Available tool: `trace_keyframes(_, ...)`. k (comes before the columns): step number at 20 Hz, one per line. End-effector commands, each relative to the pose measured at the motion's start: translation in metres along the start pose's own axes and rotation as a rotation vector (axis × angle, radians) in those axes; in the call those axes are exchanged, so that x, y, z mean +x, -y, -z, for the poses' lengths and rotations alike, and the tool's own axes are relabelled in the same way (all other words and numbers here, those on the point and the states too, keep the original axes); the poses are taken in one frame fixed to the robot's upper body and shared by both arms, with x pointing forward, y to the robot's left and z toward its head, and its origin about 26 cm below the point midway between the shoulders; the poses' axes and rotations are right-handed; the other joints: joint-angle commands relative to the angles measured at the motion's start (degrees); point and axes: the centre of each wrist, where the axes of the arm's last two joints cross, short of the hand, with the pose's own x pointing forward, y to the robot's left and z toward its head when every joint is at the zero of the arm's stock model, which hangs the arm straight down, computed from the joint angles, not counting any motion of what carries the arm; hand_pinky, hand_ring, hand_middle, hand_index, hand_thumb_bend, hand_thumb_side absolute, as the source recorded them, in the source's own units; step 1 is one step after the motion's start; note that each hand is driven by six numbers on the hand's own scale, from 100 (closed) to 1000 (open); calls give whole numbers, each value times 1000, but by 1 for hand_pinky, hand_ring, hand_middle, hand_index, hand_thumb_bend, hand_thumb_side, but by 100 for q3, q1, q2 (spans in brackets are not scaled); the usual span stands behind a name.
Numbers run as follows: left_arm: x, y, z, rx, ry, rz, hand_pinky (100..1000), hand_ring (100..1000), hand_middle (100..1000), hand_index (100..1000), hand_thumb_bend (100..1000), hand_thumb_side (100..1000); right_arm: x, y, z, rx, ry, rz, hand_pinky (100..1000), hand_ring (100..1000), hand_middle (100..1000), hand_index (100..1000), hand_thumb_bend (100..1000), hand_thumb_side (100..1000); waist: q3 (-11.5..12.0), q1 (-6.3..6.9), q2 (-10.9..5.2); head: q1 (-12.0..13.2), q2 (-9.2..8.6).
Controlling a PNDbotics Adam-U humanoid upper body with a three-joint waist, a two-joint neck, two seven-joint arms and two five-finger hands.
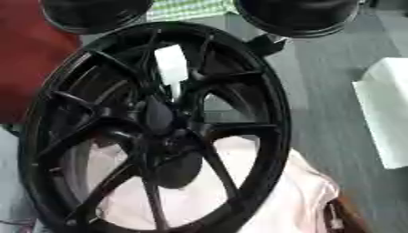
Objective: Pull the pin out of the wheel hub.
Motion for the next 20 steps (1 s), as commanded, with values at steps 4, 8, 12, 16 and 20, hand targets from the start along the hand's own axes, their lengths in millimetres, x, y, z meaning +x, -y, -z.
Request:
trace_keyframes(4, 7, -2, 4, -14, 26, 19, 704, 707, 634, 732, 184, 658, 29, 16, 18, 62, 89, -131, 856, 739, 648, 753, 100, 508, -9, -41, -131, 14, -15)
trace_keyframes(8, 7, -3, 4, -20, 25, 31, 704, 707, 634, 732, 182, 658, 49, 22, 29, 203, 108, -291, 850, 761, 675, 767, 100, 486, -13, -71, -125, -1, 14)
trace_keyframes(12, 9, -3, 5, -26, 32, 37, 704, 707, 635, 732, 182, 659, 68, 25, 38, 370, 118, -458, 840, 764, 693, 780, 100, 477, 0, -119, -101, -91, 51)
trace_keyframes(16, 9, -3, 6, -28, 33, 41, 704, 707, 635, 732, 181, 661, 80, 27, 44, 483, 130, -566, 837, 772, 701, 784, 100, 469, 13, -163, -77, -81, 8)
trace_keyframes(20, 10, -1, 7, -41, 33, 42, 704, 707, 636, 732, 179, 663, 96, 24, 51, 591, 169, -635, 830, 781, 711, 785, 100, 401, 50, -220, -58, -110, -15)
